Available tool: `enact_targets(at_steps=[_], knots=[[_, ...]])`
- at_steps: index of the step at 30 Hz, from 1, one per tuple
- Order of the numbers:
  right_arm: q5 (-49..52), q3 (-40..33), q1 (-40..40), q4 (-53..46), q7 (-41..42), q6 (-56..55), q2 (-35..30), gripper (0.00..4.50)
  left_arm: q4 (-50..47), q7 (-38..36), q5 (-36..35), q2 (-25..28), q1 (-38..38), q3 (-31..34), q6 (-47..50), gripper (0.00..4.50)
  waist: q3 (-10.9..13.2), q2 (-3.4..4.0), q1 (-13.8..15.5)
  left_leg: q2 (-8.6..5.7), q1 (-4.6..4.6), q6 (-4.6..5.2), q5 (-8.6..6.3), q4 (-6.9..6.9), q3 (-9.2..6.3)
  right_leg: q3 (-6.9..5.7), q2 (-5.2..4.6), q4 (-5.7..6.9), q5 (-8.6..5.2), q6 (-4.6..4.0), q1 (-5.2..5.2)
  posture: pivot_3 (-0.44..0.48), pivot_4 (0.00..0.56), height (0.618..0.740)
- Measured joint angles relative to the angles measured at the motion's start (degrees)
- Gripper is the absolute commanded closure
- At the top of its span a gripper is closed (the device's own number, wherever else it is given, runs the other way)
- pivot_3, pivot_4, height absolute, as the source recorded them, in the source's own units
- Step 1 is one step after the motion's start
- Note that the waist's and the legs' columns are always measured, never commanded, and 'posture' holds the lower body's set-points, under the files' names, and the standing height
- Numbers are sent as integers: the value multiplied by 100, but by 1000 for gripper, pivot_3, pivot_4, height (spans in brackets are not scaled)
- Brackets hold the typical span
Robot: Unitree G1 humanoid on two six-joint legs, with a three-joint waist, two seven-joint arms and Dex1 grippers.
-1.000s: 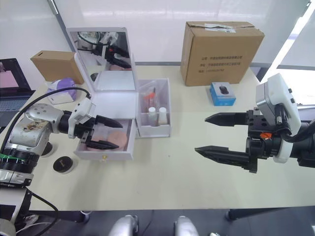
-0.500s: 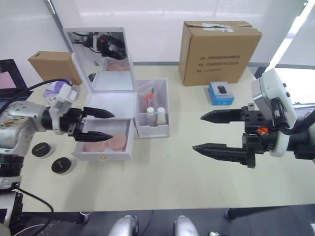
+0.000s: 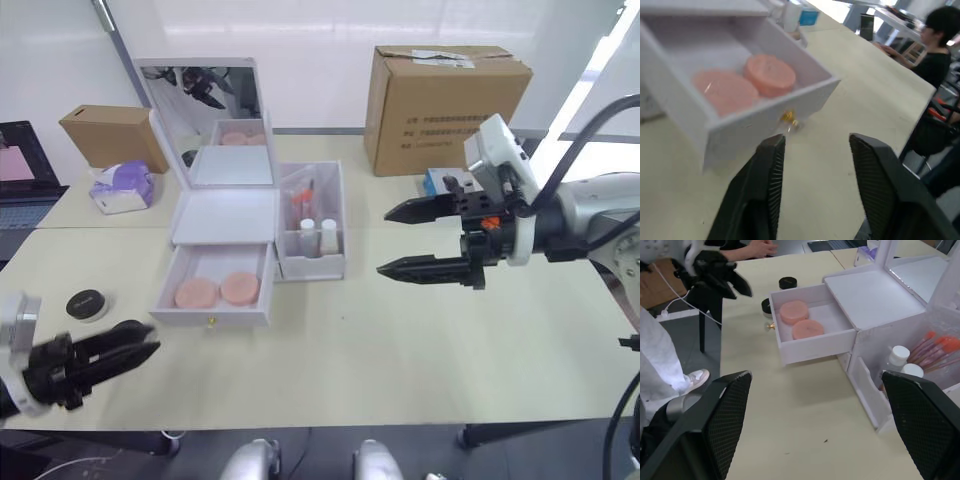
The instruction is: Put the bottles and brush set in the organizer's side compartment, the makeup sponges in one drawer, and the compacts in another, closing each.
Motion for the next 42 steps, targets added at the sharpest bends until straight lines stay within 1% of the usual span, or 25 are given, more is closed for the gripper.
enact_targets(at_steps=[3, 4, 7, 10, 12, 14, 17, 25, 30, 39, 42], knots=[[-192, 118, -69, 92, 119, -36, 120, 0, -107, 404, 352, -623, 356, -226, -587, 4248, 0, 0, 48, -3, -10, -2, -1, 0, 5, 1, -2, -2, 0, -2, -1, 0, 150, 740], [-260, 125, -88, 94, 134, -37, 160, 0, -108, 551, 474, -789, 362, -352, -764, 4466, 0, 1, 64, -4, -14, -3, -2, 1, 5, 3, -2, -3, 1, -2, -4, 0, 150, 740], [-321, 123, -117, 91, 178, -35, 195, 0, -113, 1058, 773, -1213, 318, -780, -1221, 4466, -1, 0, 81, -6, -19, -1, -1, 7, 5, 7, -2, -4, 4, -8, -1, 0, 150, 740], [-316, 99, -112, 58, 169, -12, 227, 0, -135, 1552, 1003, -1750, 188, -1457, -1544, 4466, -2, -1, 79, -7, -22, 0, 0, 9, 4, 8, 1, -4, 6, -9, 2, 0, 150, 740], [-302, 70, -104, 5, 142, 64, 227, 0, -128, 1754, 1207, -1947, 64, -1894, -1821, 4466, -3, -4, 78, -7, -22, 0, 0, 9, 2, 8, 6, -2, 20, -28, 3, 0, 150, 740], [-271, 28, -94, -66, 105, 114, 227, 0, -54, 1910, 1395, -1992, -140, -2143, -2056, 4466, -3, -3, 71, -7, -24, 1, 0, 8, -1, 9, 10, 3, 21, -26, 8, 0, 150, 740], [-251, -89, -73, -138, 64, 219, 223, 0, 180, 2086, 1535, -1985, -461, -2330, -2306, 4466, -5, 0, 54, -9, -25, 1, 1, 9, -7, 13, 14, 5, 22, -18, 14, 0, 150, 740], [-122, -386, 81, -368, -139, 525, 158, 0, 956, 2511, 1720, -1900, -1493, -2530, -2587, 4466, -6, 0, 53, -12, -29, 2, 1, 10, -12, 13, 18, 5, 24, -6, 15, 0, 150, 740], [-23, -523, 111, -482, -281, 583, 150, 0, 1580, 2615, 1983, -1813, -2087, -2855, -2781, 4466, -6, 1, 50, -13, -29, 2, 1, 10, -14, 13, 19, 5, 34, 11, 15, 0, 150, 740], [195, -886, 374, -666, -465, 698, 91, 0, 2490, 2766, 2265, -1793, -2955, -3086, -3206, 4466, -6, 1, 52, -15, -34, 2, 1, 10, -17, 12, 20, 5, 52, 37, 15, 0, 150, 740], [227, -1013, 518, -732, -563, 708, 68, 0, 2855, 2859, 2479, -1796, -3225, -3178, -3451, 4466, -6, 1, 55, -15, -36, 2, 2, 10, -20, 12, 21, 4, 54, 40, 15, 0, 150, 740]])
